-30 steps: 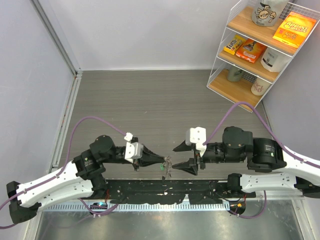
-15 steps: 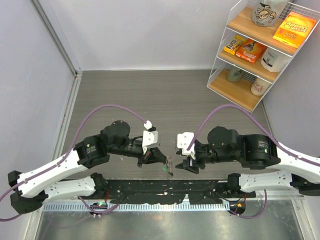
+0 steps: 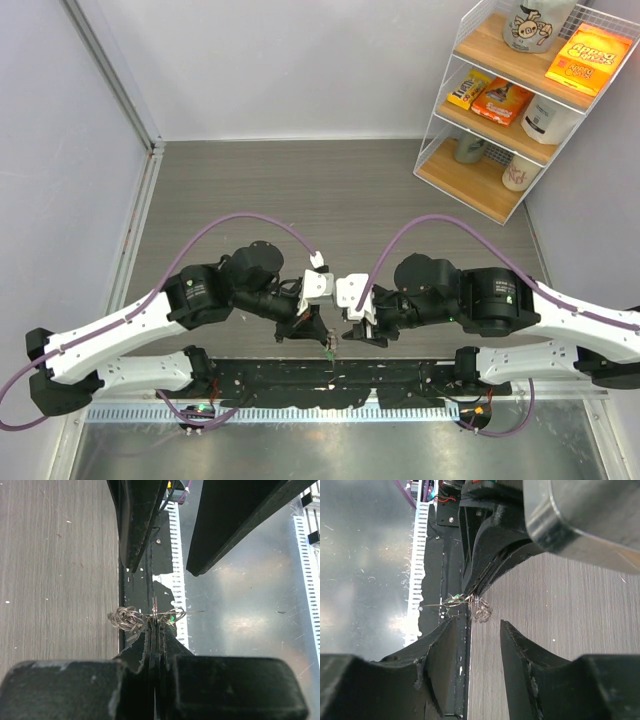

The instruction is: Put the keys on the keyring

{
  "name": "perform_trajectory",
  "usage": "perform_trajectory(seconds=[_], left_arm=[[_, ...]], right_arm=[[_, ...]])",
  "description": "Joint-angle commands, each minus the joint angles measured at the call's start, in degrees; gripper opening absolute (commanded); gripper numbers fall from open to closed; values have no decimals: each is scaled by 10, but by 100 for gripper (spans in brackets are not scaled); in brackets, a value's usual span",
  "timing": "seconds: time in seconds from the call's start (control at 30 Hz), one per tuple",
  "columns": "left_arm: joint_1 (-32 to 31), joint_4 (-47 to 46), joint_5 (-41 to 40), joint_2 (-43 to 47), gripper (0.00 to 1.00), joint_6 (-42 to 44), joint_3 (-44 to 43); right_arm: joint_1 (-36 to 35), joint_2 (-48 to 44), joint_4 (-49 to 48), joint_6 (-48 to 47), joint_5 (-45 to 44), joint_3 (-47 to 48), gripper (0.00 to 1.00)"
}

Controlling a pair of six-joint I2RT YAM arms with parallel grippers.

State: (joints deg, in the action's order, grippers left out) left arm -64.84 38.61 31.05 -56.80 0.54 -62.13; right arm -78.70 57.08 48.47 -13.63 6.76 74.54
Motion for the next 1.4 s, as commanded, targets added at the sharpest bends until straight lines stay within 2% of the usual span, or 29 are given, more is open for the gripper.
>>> perform_trajectory(seconds=[0.0,0.23,0.77,1.37], left_arm=[[-6,-4,25,8,0,10,-19],[-7,-5,24,22,0,13,-16],[-7,-20,18,46,0,10,-4],[-7,-29,10,55,0,8,1]], right_arm=[[-2,0,-50,-12,24,-2,45],[-2,11,-75,-7,44,-10,40],[-2,21,-133,12,55,-41,39],[-2,33,-134,11,65,-48,34]])
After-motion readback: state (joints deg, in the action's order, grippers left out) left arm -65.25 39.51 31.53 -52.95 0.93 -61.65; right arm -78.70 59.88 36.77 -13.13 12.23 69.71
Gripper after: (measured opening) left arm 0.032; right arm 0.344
